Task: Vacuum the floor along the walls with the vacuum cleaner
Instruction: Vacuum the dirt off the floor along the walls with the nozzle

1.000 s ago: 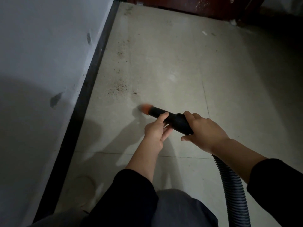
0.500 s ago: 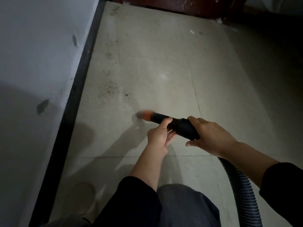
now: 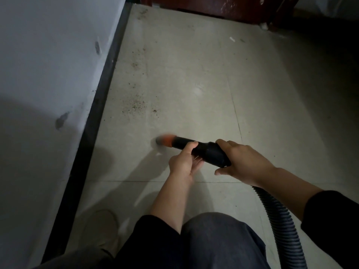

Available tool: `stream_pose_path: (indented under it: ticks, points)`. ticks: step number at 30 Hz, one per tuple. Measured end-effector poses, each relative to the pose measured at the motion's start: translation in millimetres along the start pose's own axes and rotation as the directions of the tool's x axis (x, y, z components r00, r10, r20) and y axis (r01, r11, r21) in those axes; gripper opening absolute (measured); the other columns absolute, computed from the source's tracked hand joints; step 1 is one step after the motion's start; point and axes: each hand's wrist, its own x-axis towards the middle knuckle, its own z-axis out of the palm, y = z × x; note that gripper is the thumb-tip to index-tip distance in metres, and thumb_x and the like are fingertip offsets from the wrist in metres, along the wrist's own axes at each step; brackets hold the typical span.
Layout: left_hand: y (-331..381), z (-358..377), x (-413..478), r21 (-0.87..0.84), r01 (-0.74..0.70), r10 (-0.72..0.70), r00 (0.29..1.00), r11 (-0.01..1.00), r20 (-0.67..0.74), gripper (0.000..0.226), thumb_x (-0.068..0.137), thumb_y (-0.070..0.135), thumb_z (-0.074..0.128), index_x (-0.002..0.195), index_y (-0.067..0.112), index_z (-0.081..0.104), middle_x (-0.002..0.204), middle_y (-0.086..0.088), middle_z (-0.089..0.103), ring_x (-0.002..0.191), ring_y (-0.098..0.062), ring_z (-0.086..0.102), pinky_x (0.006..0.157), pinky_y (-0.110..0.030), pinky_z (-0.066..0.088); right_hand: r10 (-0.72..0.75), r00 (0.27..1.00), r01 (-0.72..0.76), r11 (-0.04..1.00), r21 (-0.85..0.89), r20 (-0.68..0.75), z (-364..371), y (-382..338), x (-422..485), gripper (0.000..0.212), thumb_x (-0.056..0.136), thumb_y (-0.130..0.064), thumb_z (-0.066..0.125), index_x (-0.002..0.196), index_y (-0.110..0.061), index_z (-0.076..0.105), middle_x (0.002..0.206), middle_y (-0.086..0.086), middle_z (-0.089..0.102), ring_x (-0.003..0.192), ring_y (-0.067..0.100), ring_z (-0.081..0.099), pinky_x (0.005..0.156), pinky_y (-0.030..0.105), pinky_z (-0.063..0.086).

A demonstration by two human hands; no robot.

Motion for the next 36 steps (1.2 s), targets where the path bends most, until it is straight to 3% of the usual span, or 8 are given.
stream_pose_path:
  ticks: [5, 10, 18, 27, 36]
  points:
    - [13.2, -9.4, 7.0, -0.017, -0.028, 0.028, 1.0, 0.999, 0.002, 0.04, 0.084, 0.019, 0.074, 0.117, 0.001, 0.063, 0.09, -0.011, 0.074, 0.066, -0.012, 0.073, 0.057, -0.022, 0.059, -0.008, 1.0, 0.008, 1.0, -0.022, -0.011, 2.4, -13.8, 14.6, 0.061, 0.081, -0.043, 0.073, 0.129, -0.021, 0.041, 0.109, 0.002, 0.057, 0.09, 0.024, 0.059, 0.079, 0.038, 0.051]
    - [19.8, -14.9, 13.1, -0.02, -0.043, 0.043, 0.999, 0.999, 0.002, 0.039, 0.085, 0.021, 0.074, 0.117, 0.001, 0.063, 0.093, -0.012, 0.074, 0.076, -0.014, 0.073, 0.064, -0.023, 0.06, -0.018, 1.0, 0.017, 0.999, -0.043, -0.02, 1.6, -21.7, 23.1, 0.062, 0.082, -0.042, 0.073, 0.129, -0.02, 0.04, 0.109, 0.002, 0.057, 0.089, 0.025, 0.059, 0.076, 0.035, 0.05]
    - [9.3, -8.6, 5.5, -0.031, -0.035, 0.034, 0.999, 0.999, -0.017, 0.038, 0.084, 0.019, 0.074, 0.115, -0.001, 0.063, 0.084, -0.01, 0.072, 0.061, -0.011, 0.071, 0.053, -0.021, 0.057, -0.032, 0.999, 0.032, 0.999, -0.042, 0.002, -5.7, -13.7, 13.6, 0.06, 0.081, -0.042, 0.073, 0.128, -0.024, 0.04, 0.105, 0.0, 0.056, 0.088, 0.022, 0.056, 0.075, 0.033, 0.048]
    - [-8.7, 8.0, -11.9, 0.024, 0.043, -0.044, 0.998, 0.999, 0.04, 0.042, 0.087, 0.019, 0.071, 0.123, -0.001, 0.059, 0.098, -0.015, 0.072, 0.077, -0.018, 0.07, 0.051, -0.023, 0.058, 0.017, 1.0, -0.016, 0.998, -0.053, 0.009, -8.6, 4.2, -17.3, 0.06, 0.081, -0.043, 0.073, 0.128, -0.025, 0.04, 0.108, -0.002, 0.057, 0.091, 0.021, 0.058, 0.078, 0.033, 0.049]
    - [-13.6, 30.9, -19.5, 0.134, 0.043, -0.046, 0.999, 0.99, 0.017, 0.039, 0.089, 0.019, 0.069, 0.122, -0.001, 0.058, 0.089, -0.014, 0.068, 0.074, -0.018, 0.067, 0.046, -0.023, 0.056, 0.079, 0.997, -0.079, 0.995, -0.068, -0.006, -6.2, 16.9, -30.9, 0.06, 0.083, -0.043, 0.072, 0.128, -0.021, 0.04, 0.111, 0.001, 0.057, 0.093, 0.022, 0.059, 0.077, 0.034, 0.05]
